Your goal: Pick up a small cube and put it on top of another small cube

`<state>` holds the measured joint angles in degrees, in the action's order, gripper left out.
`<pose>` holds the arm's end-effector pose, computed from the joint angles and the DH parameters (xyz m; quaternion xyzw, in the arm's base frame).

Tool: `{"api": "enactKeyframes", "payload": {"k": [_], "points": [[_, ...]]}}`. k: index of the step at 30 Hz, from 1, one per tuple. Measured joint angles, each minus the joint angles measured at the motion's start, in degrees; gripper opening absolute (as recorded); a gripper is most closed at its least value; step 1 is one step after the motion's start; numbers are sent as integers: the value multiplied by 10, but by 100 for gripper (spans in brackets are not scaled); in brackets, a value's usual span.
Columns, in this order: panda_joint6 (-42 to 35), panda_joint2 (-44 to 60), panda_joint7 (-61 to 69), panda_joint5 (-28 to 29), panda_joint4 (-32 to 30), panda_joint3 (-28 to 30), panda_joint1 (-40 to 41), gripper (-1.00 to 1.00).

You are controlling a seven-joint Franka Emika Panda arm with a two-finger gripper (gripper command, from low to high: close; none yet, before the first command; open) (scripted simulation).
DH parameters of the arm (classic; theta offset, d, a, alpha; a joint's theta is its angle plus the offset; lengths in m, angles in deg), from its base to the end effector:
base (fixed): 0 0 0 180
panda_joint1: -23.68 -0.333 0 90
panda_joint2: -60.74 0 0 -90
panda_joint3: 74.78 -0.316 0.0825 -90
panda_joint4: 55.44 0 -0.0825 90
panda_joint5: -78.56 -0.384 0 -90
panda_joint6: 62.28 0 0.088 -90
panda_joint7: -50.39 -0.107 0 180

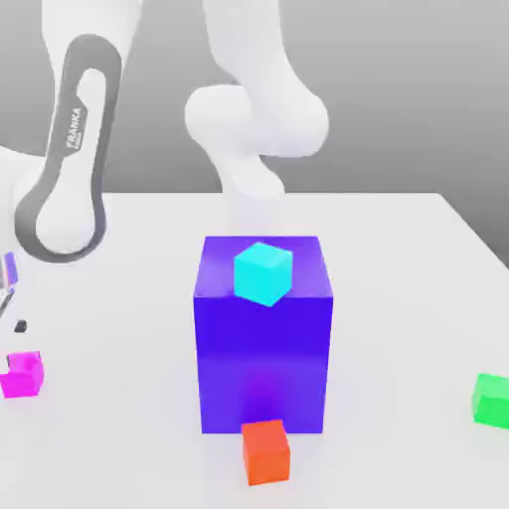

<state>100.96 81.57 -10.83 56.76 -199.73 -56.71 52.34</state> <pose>0.2871 -0.3511 0.1490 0.4402 -0.8979 0.0022 0.0010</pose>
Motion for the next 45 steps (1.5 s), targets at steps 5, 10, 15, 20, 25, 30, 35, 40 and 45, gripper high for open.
{"api": "enactKeyframes", "payload": {"k": [5, 10, 15, 20, 25, 30, 35, 40, 45], "points": [[23, 31, 19, -24, 8, -32, 26, -100], [14, 17, 8, -11, 4, -20, 18, -100], [-51, -66, -52, 76, -12, 39, -28, -100], [-94, -73, 0, 120, 17, -32, -96, -100], [-117, -79, 61, 154, 32, -115, -169, -100], [-130, -91, 117, 183, 31, -194, -238, -100], [-141, -109, 173, 210, 23, -275, -305, -100], [-142, -131, 232, 236, 9, -361, -380, -100], [-74, -40, 214, 358, 35, -383, -494, 100]]}}
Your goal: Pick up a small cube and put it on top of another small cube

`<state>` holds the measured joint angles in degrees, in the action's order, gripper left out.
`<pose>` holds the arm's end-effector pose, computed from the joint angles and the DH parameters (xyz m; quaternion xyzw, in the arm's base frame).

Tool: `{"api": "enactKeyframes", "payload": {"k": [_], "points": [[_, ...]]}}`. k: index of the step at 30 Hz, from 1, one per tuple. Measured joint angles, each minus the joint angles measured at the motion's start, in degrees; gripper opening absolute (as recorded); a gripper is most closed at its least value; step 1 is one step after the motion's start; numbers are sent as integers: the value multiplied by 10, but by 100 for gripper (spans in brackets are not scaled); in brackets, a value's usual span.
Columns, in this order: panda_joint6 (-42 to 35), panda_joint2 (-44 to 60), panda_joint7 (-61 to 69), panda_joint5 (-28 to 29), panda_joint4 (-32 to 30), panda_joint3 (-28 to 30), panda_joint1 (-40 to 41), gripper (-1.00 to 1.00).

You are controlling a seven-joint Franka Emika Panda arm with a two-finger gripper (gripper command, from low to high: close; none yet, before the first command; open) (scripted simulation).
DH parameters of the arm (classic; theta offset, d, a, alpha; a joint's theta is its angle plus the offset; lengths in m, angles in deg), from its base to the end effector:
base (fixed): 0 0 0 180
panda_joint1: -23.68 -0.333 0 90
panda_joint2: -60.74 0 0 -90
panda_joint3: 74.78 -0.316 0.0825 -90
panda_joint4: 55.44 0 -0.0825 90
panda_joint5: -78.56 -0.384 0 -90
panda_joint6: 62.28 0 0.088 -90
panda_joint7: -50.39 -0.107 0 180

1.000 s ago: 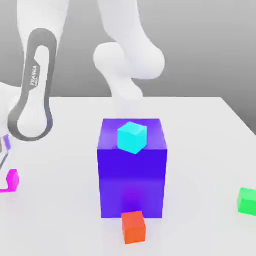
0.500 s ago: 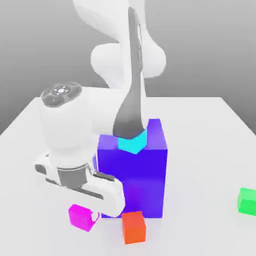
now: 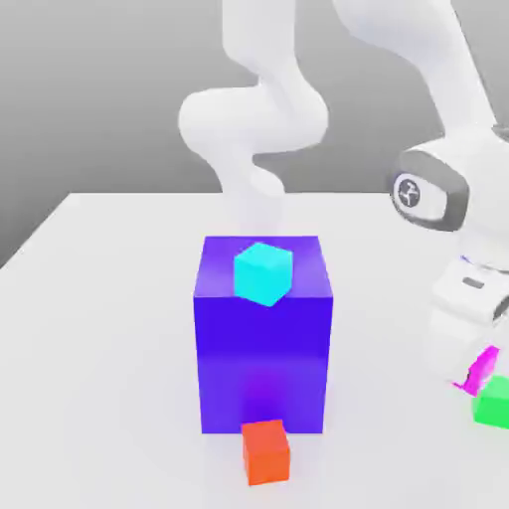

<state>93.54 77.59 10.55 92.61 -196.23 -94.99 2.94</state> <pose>0.3510 0.3269 0.1874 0.9934 0.1148 -0.0016 0.0006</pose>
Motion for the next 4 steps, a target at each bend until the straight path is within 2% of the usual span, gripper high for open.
{"api": "enactKeyframes", "payload": {"k": [4], "points": [[0, 0, 0, 0, 0, 0, 0, 100]]}}
